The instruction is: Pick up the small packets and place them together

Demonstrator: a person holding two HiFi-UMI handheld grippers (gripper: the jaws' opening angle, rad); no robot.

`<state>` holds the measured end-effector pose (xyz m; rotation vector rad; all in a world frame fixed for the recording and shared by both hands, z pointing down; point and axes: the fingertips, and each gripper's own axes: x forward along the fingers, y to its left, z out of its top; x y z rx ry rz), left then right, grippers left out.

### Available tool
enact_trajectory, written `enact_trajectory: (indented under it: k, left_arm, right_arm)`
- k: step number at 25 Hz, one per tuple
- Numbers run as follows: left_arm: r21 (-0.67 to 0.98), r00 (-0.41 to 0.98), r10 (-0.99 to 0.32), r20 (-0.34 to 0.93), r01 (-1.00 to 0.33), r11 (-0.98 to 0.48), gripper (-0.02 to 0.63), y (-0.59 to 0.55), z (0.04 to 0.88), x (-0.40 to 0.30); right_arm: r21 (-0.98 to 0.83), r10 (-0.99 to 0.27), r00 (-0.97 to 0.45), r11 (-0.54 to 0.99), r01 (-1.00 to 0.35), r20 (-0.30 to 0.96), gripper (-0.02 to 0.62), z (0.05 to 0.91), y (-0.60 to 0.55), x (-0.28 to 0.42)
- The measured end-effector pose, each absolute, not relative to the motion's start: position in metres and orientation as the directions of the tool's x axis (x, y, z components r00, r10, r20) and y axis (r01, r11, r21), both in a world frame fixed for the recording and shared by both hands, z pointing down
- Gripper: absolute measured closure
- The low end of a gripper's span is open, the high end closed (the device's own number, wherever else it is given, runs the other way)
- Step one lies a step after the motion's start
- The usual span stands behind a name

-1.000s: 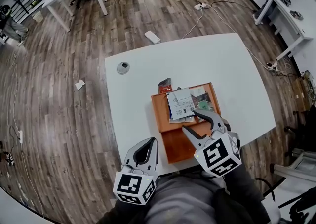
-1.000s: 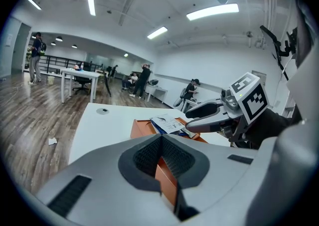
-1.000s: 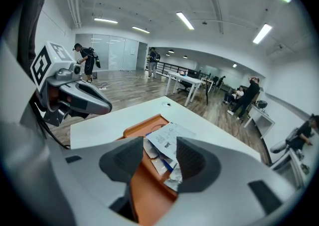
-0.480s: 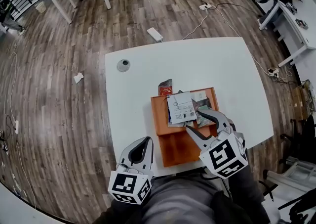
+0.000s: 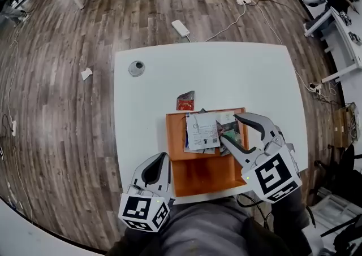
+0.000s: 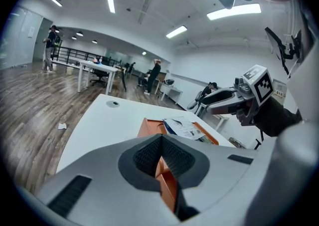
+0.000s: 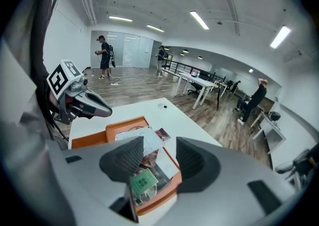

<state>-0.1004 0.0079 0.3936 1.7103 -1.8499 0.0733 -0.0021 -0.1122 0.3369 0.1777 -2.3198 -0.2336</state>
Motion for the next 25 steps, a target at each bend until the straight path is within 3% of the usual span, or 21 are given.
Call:
enact_trajectory:
  k: [25]
  left_arm:
    - [0.399, -0.078, -0.860, 0.504, -0.863, 0.312, 0.606, -0.007, 0.414, -0.152]
  right_arm:
    - [0.240, -0.094, -0.673, 0.962, 0.127, 0.733, 0.388, 0.336, -0.162, -0.074]
